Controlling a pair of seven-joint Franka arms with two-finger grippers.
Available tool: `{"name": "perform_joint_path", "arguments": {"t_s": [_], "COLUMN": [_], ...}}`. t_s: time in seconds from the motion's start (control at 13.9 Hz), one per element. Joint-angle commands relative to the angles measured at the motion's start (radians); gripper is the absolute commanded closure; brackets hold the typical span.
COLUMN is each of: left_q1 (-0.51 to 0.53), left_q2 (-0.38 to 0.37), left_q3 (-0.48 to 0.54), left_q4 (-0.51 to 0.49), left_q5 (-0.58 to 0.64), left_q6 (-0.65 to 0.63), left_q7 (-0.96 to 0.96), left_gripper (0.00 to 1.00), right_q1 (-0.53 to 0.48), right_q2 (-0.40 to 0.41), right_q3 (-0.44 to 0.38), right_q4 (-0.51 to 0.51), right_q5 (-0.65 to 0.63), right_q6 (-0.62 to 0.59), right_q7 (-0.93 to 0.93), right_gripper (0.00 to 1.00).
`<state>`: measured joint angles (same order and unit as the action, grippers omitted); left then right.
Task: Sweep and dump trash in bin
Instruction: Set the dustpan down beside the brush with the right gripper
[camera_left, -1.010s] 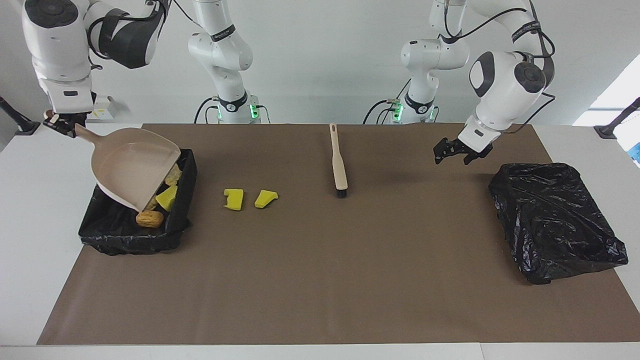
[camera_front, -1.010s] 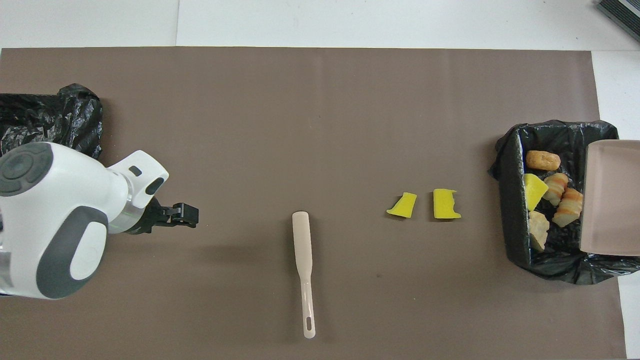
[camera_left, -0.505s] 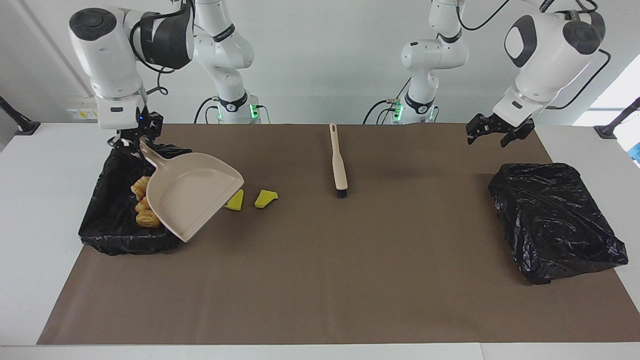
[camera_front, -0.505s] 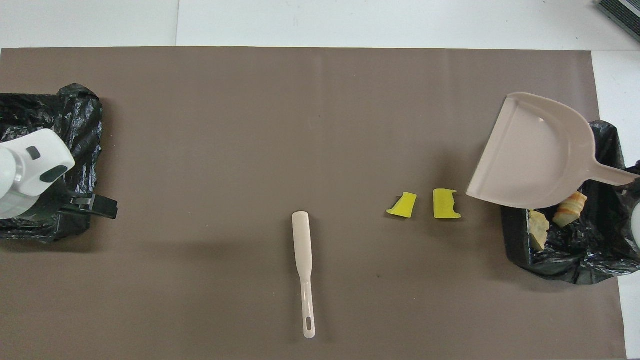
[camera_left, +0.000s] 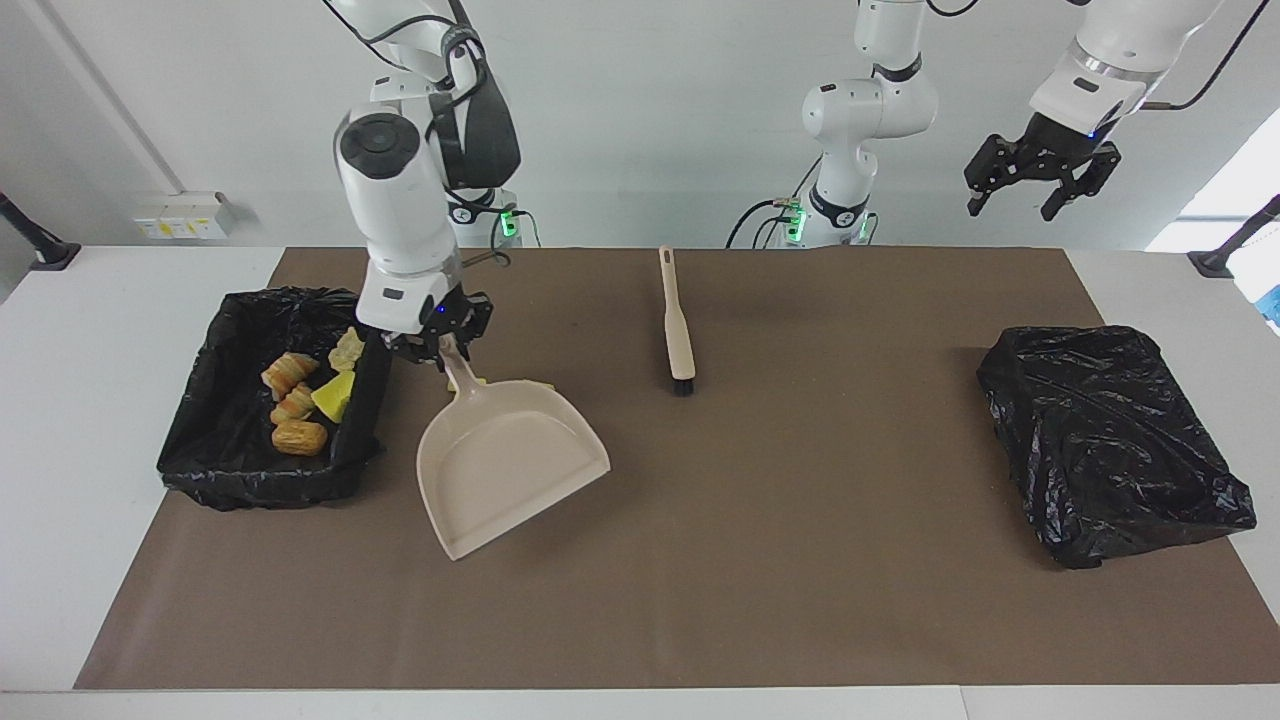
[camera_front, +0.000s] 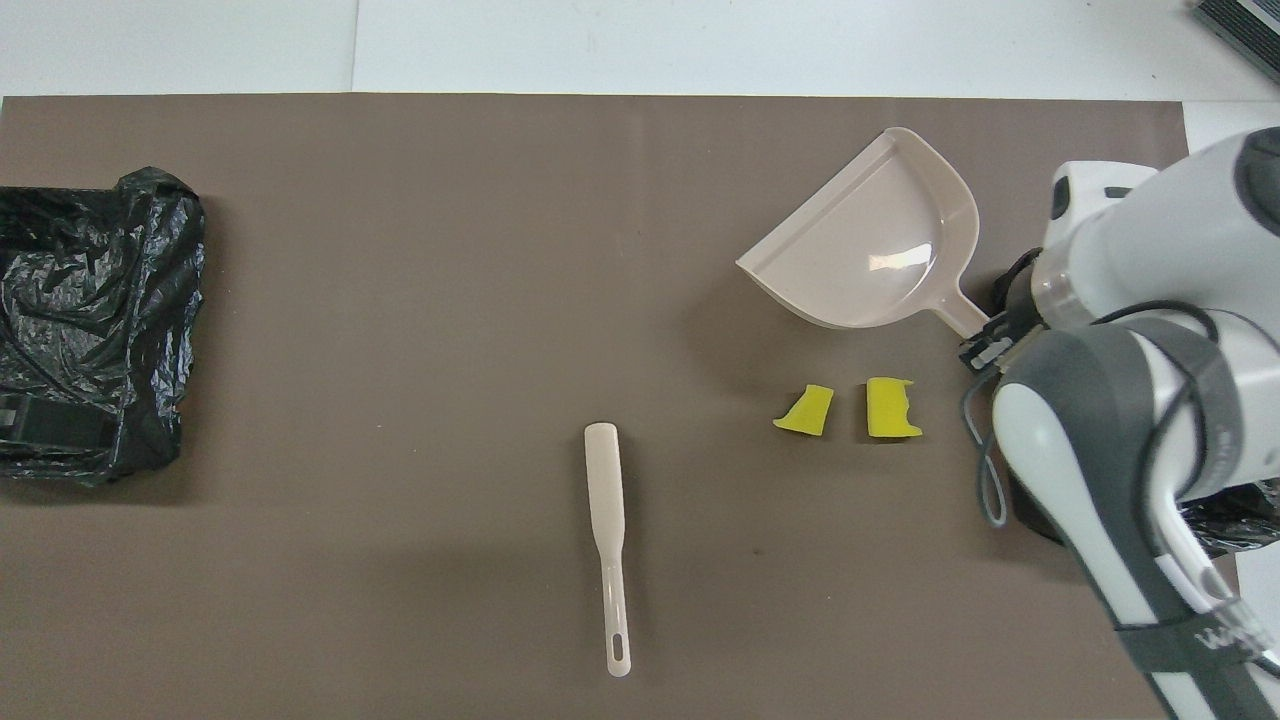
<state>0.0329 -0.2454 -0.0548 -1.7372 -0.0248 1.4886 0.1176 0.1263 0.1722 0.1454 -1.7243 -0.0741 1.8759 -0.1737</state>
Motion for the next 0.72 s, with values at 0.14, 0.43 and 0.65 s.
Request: {"name": "perform_joint_path", "arguments": {"t_s": [0.14, 0.43, 0.65], "left_q1": [0.007, -0.001, -0.005], "left_q2": [-0.006, -0.006, -0.006], "left_q3": [-0.002, -0.002, -0.002], "left_q4": [-0.01, -0.008, -0.008], "left_q5": [0.014, 0.014, 0.014], "left_q6": [-0.005, -0.013, -0.008], "left_q7": [-0.004, -0.003, 0.0], "left_gripper": [0.0, 0.0, 0.0], "right_q1": [0.153, 0.301, 0.366], "right_q2": [0.127, 0.32, 0.426], "right_q3": [-0.006, -0.007, -0.013], "right_q4": [0.118, 0.288, 0.341], "right_q5": [0.027, 0.013, -0.027], "right_q6": [0.06, 0.123, 0.196], "right_q7": [0.404, 0.701, 0.807], "right_gripper": [1.0, 1.0, 1.0]}}
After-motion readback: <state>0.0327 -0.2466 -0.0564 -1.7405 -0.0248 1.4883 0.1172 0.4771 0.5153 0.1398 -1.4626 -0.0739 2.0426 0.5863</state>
